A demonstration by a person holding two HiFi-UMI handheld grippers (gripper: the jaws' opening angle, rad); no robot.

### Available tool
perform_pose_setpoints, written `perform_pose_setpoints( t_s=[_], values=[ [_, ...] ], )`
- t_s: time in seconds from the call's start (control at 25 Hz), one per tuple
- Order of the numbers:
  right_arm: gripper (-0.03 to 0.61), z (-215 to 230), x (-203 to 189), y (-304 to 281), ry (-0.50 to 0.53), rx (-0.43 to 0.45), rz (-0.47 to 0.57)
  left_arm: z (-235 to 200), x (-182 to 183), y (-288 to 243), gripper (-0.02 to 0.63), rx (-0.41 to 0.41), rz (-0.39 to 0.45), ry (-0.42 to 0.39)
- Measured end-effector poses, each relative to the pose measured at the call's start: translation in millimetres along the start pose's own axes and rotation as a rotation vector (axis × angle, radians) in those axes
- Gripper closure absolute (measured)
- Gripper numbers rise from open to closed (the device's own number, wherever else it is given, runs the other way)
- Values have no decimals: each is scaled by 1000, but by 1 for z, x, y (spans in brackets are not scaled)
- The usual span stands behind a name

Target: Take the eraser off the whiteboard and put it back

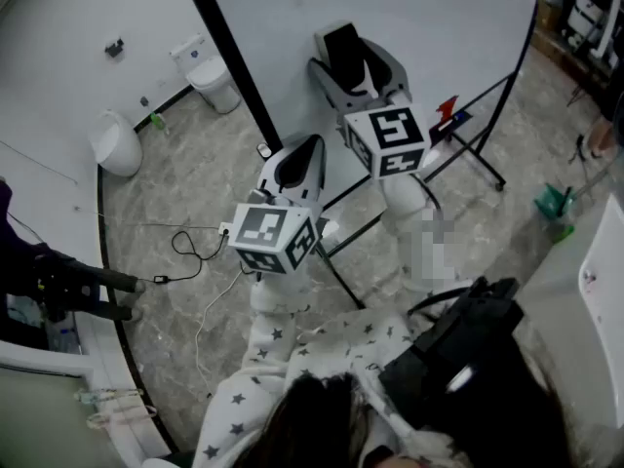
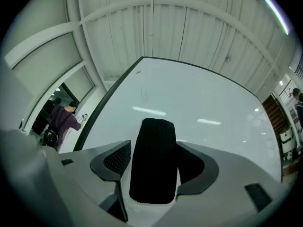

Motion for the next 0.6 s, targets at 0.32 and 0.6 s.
perform_pose_setpoints(
  t_s=[0.32, 0.6],
  values=[
    [313, 3, 2, 8, -45, -19, 31, 2, 0, 6, 612, 18, 2, -9],
    [324, 3, 6, 11, -58, -30, 33, 2, 5, 7, 612, 24, 14, -24]
  ],
)
Point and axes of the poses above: the fingertips, and each gripper's own axes: y backward along the fingers, z to its right, x out of its top, the point moved 3 cm from there along y, backward along the fingers, and after that the axes turned 13 degrees about y, right-handed, at the moved point
